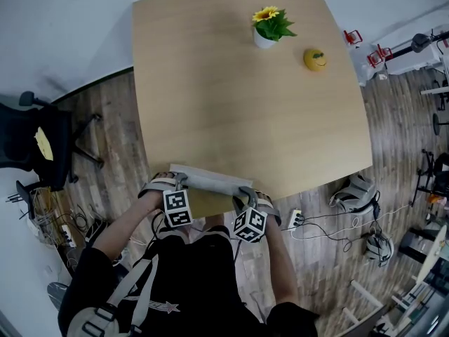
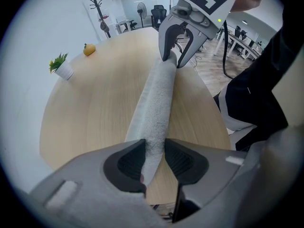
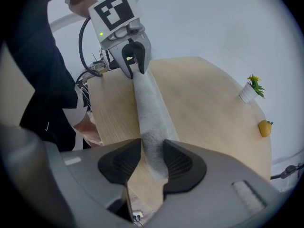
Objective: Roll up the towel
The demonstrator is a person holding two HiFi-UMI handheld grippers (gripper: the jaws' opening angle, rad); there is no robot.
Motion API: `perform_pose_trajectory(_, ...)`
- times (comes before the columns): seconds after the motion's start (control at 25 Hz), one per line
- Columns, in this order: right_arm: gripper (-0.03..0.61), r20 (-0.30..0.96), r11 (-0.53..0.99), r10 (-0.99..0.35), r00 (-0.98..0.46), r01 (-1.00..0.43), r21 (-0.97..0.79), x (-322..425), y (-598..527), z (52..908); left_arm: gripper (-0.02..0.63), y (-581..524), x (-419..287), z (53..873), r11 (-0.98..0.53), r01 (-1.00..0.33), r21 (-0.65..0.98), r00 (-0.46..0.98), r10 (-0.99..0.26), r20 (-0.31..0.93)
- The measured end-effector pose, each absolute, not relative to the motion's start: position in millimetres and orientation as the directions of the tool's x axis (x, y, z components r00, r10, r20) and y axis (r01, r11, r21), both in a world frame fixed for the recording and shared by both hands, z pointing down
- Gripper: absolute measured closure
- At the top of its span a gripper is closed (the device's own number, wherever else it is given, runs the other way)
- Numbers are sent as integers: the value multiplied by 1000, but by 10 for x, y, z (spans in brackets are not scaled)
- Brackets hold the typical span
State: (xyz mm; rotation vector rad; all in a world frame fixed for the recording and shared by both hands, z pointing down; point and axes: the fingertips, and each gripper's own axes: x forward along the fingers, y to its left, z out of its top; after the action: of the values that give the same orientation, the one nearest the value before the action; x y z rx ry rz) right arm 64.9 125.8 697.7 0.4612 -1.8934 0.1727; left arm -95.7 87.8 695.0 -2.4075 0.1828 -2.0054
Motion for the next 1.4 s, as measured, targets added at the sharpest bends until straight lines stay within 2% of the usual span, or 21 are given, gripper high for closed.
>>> perform_pose_trajectory(0.28, 480, 934, 926, -210, -289, -366, 95, 657, 1233, 6955, 503, 884, -975, 6933, -998, -47, -40, 175, -47, 983)
perform_pose_trajectory(0.4, 489, 942, 933, -101, -320, -359, -22, 624, 1337, 6919, 512, 991, -1012, 6913, -999, -20, 38, 157, 34, 987)
perform_pose_trajectory(0.6, 491, 912, 905, 109, -396, -341, -256, 541, 1591, 6868, 514, 1314, -1093, 6918, -966, -15, 259, 131, 255, 958)
perform_pose_trajectory(0.8, 491, 885, 870, 197, -421, -342, -356, 524, 1571, 6846, 511, 1288, -1093, 6928, -937, -42, 346, 107, 340, 934)
perform_pose_trajectory(1.16, 480, 850, 849, 285, -442, -296, -438, 535, 1496, 6785, 502, 1190, -1067, 6914, -918, -33, 396, 65, 393, 917)
perform_pose_trajectory(1.4, 460, 852, 860, 268, -450, -288, -422, 588, 1340, 6774, 436, 973, -1014, 6926, -944, -41, 326, 74, 323, 944)
